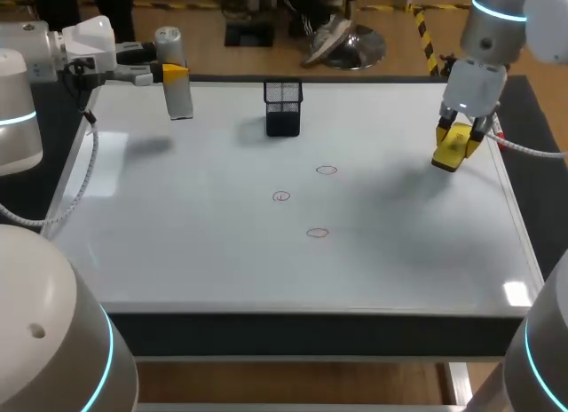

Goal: Pick up the inspection probe, press it on each red-marked spot on the whiteboard one by one, put down the probe, pick up the eraser, and wipe off all the red marks.

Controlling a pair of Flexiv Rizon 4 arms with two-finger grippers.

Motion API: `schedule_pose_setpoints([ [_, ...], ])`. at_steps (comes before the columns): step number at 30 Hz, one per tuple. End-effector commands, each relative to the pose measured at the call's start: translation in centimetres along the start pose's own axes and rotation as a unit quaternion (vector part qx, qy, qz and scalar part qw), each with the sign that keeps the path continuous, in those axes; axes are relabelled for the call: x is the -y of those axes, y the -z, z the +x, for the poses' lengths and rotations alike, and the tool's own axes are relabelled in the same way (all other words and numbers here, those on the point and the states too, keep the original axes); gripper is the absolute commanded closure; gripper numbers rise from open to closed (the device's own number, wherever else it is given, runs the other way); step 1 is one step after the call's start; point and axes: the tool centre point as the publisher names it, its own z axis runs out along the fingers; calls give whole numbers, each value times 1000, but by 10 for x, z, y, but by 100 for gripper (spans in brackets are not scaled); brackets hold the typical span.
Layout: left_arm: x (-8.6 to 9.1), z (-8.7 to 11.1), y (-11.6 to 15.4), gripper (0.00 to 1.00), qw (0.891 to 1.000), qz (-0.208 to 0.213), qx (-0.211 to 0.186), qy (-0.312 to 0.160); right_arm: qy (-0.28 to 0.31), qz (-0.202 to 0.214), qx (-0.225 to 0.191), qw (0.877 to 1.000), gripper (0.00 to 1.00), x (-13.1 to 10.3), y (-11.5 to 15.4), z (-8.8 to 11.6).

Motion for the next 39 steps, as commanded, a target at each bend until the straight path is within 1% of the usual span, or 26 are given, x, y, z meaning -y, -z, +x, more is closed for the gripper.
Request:
schedule_pose_setpoints([
  [1,1,0,0,100,1000,1,0,0,1,1,-1,1000,100,0,1,0],
  [11,1,0,0,100,1000,1,0,0,1,1,-1,1000,100,0,1,0],
  [14,-1,18,0,100,1000,8,-6,-2,1,1,-1,1000,100,0,1,0],
  [16,-2,31,-2,100,1000,-3,-14,-10,1,1,-1,1000,100,0,1,0],
  [18,-1,45,-3,100,1000,4,-22,-7,1,1,-1,1000,100,0,1,0],
  [19,-2,49,-4,100,1000,2,-22,-9,1,1,-1,1000,100,0,1,0],
  [30,9,127,-27,100,998,12,-53,-12,1,1,-1,1000,100,0,1,0],
  [34,10,148,-33,100,998,25,-60,-8,1,1,-1,1000,100,0,1,0],
  [39,8,176,-46,100,997,27,-78,-11,1,1,-1,1000,100,0,1,0],
])
